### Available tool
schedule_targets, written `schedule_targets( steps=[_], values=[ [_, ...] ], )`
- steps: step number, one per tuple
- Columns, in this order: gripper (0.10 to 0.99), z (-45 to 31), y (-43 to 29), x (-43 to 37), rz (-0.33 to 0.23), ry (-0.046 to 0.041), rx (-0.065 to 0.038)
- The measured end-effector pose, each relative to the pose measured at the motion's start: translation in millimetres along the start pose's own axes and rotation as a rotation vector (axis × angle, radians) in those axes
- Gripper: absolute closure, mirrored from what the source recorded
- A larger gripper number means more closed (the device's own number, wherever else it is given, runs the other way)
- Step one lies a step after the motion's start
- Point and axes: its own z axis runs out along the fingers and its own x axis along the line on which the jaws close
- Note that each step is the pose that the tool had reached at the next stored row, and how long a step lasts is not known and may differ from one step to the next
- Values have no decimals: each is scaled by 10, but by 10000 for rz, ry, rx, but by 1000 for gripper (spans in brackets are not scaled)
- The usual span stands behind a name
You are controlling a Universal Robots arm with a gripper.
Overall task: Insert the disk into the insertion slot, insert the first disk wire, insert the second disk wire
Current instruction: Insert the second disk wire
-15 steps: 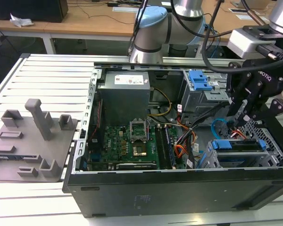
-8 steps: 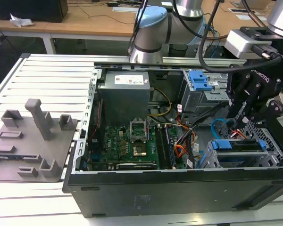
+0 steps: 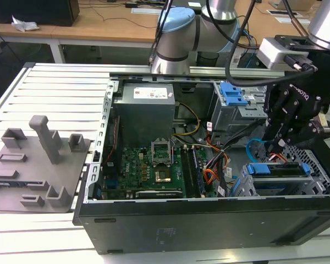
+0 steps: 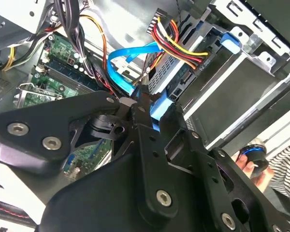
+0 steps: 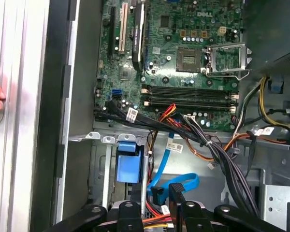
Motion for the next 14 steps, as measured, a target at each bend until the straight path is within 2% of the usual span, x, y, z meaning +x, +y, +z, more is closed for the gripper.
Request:
schedule_targets(
  steps=[3,8,9,12,14],
  values=[
    [725,43,-1,-2,42,17,-4],
    [725,46,-1,1,43,22,-4],
    [741,46,-1,2,43,25,-5],
    [922,46,-1,4,43,29,-5],
    [922,46,-1,5,43,29,-5]
  ],
)
